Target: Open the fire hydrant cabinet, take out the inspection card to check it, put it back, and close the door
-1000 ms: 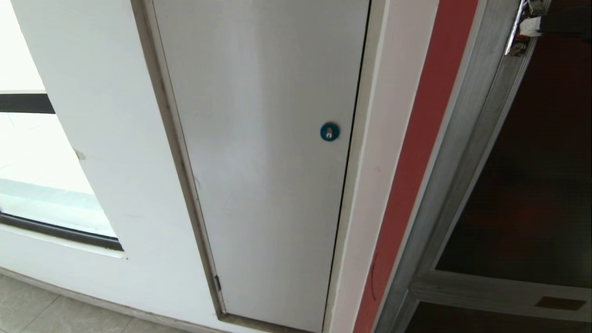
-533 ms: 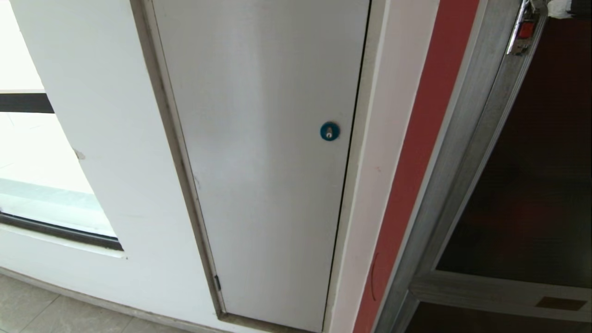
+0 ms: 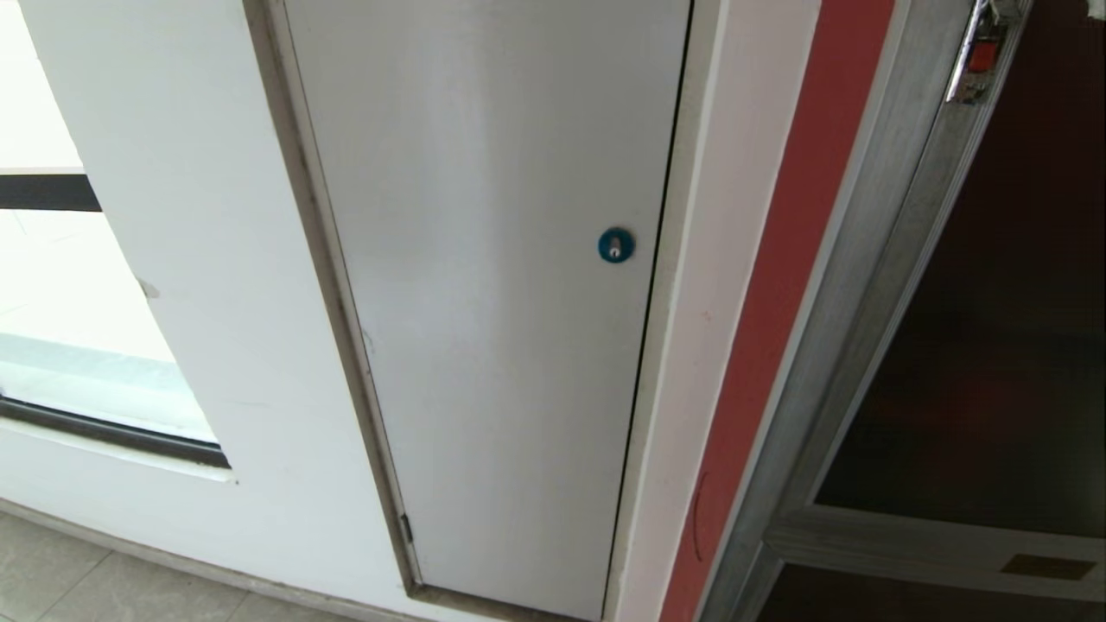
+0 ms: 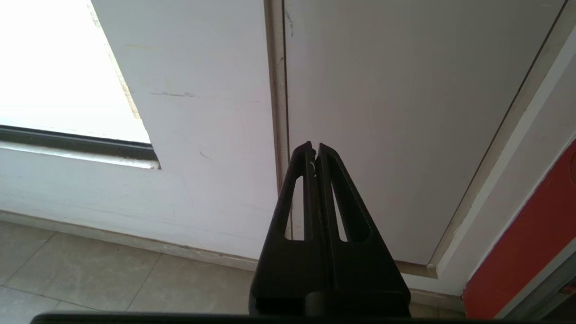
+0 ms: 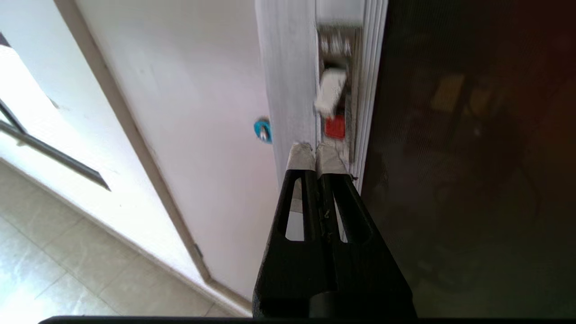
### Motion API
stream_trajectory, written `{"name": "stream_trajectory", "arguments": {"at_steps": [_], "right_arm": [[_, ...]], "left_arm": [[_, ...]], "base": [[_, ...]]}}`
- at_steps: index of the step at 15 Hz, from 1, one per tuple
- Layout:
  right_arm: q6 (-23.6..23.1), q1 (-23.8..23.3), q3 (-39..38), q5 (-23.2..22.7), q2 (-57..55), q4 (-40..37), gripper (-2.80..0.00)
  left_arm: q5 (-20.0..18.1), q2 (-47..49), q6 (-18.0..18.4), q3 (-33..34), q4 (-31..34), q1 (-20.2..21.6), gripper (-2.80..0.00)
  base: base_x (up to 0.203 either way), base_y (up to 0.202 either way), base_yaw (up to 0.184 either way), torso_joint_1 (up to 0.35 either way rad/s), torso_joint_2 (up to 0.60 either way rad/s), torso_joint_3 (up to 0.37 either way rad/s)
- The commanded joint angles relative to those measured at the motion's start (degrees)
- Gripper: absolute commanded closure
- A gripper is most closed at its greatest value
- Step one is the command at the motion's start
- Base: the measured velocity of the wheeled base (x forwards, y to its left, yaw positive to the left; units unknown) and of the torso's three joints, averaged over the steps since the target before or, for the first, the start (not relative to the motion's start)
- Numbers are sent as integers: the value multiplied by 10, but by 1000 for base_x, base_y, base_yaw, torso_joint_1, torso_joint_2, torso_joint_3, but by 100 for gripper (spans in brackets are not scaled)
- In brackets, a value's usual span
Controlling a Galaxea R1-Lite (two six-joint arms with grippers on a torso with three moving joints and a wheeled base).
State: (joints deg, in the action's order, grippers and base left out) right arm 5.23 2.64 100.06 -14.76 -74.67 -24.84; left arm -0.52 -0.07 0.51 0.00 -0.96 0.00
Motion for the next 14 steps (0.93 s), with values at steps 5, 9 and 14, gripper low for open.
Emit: {"name": "stream_trajectory", "arguments": {"at_steps": [5,9,14], "right_arm": [[0,36,58,4,-52,-3,0],[-1,36,91,19,-77,-5,0],[-1,34,89,24,-87,-8,0]], "left_arm": [[0,1,0,4,0,0,0],[0,1,0,4,0,0,0],[0,1,0,4,0,0,0]], "base": [[0,0,0,0,0,0],[0,0,0,0,0,0],[0,0,0,0,0,0]]}}
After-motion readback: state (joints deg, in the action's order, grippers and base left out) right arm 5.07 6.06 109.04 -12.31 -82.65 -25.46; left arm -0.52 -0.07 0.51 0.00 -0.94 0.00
